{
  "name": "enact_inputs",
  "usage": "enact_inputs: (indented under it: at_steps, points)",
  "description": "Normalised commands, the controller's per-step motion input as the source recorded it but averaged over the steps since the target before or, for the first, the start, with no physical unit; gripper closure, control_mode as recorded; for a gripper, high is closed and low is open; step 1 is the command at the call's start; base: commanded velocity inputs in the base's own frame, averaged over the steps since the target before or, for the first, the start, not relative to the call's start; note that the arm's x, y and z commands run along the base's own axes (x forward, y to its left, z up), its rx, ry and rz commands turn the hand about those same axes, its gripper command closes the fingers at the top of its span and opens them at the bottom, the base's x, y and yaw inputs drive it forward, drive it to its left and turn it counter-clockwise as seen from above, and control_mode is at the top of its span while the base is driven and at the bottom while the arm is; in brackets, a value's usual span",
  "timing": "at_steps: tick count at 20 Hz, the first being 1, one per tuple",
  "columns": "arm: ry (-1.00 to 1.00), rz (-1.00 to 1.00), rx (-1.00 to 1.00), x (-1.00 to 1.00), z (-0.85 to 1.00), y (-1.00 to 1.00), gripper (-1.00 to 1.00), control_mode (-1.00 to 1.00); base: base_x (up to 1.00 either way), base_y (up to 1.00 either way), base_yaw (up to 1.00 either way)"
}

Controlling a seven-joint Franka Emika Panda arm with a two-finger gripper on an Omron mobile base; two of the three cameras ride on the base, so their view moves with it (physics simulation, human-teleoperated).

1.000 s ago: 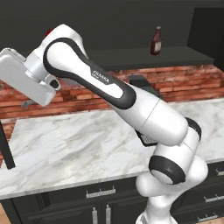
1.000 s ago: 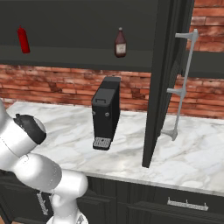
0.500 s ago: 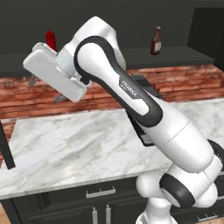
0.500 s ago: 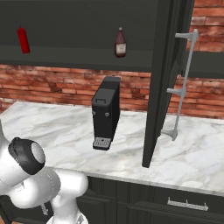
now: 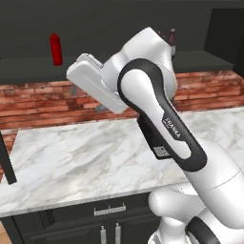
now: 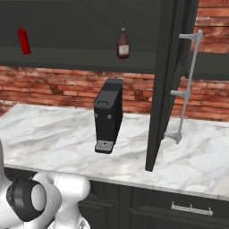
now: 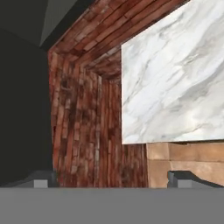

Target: Move the ketchup and ketchup from the cabinet to the dining counter.

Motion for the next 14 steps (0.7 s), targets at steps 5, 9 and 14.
enact_inputs:
  at_steps: [5, 9, 14]
  points:
    - [-0.13, -0.05, 0.0, -0.1, 0.02, -0.77, -1.0, -1.0, 0.0, 0.0, 0.0]
    - [-0.23, -0.07, -0.03, -0.19, 0.09, -0.7, -1.0, -1.0, 0.0, 0.0, 0.0]
    - [-0.29, -0.03, -0.08, -0.18, 0.19, -0.62, -1.0, -1.0, 0.0, 0.0, 0.0]
